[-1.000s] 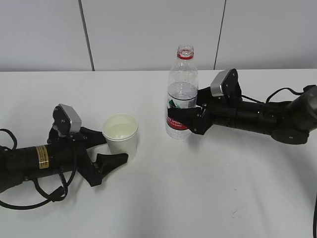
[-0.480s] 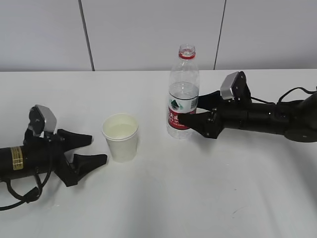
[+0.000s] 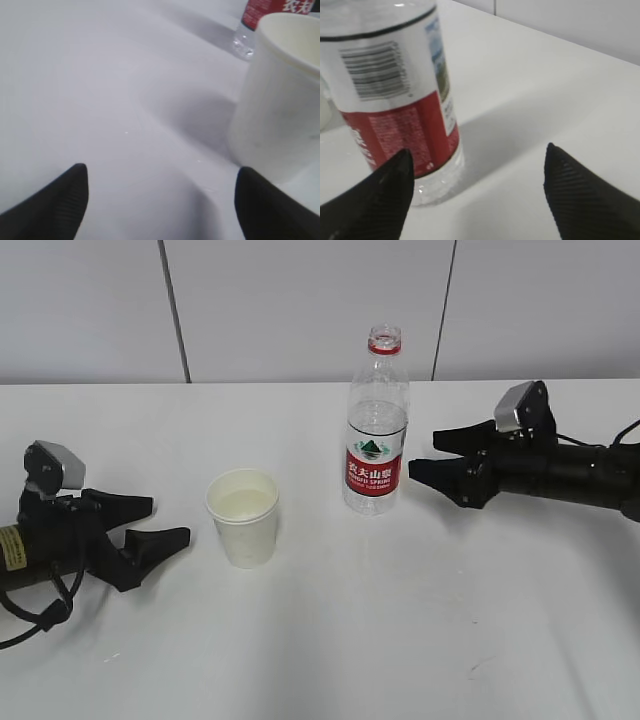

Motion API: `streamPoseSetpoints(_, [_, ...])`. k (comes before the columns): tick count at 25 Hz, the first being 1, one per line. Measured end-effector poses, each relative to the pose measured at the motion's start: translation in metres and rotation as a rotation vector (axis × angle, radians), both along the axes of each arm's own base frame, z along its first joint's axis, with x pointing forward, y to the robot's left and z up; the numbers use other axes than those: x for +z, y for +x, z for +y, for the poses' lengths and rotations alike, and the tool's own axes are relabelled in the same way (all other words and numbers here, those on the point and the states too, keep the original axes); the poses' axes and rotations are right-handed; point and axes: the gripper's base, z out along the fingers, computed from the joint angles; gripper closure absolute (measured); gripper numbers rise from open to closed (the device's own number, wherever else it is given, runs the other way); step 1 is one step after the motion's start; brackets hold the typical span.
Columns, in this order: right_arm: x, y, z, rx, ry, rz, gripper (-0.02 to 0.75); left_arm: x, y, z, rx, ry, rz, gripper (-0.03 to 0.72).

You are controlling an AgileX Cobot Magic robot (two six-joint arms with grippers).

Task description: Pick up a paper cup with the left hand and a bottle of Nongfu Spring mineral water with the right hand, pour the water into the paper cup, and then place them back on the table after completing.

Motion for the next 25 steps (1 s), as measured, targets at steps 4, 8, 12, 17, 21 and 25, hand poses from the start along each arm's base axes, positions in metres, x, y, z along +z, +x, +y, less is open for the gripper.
streamPoseSetpoints(4, [-0.002, 0.006, -0.019, -0.129, -0.017, 0.024, 0.141, -0.001, 0.007, 0.007, 0.114, 0.005, 0.003, 0.139])
streamPoseSetpoints(8, [-0.003, 0.013, -0.039, -0.286, -0.012, 0.034, 0.141, 0.001, 0.014, 0.015, 0.231, 0.021, -0.031, 0.139])
streamPoseSetpoints(12, [-0.004, 0.019, -0.056, -0.438, -0.045, 0.023, 0.141, 0.002, 0.02, 0.026, 0.368, 0.043, -0.063, 0.139])
streamPoseSetpoints(17, [-0.006, 0.023, -0.068, -0.569, -0.112, 0.013, 0.142, 0.001, 0.025, 0.039, 0.526, 0.064, -0.066, 0.139])
streamPoseSetpoints(21, [-0.009, 0.025, -0.081, -0.699, -0.167, 0.022, 0.142, 0.0, 0.027, 0.046, 0.594, 0.096, -0.067, 0.141])
streamPoseSetpoints(25, [-0.014, 0.023, -0.091, -0.808, -0.21, 0.088, 0.142, -0.004, 0.025, 0.047, 0.59, 0.146, -0.032, 0.159])
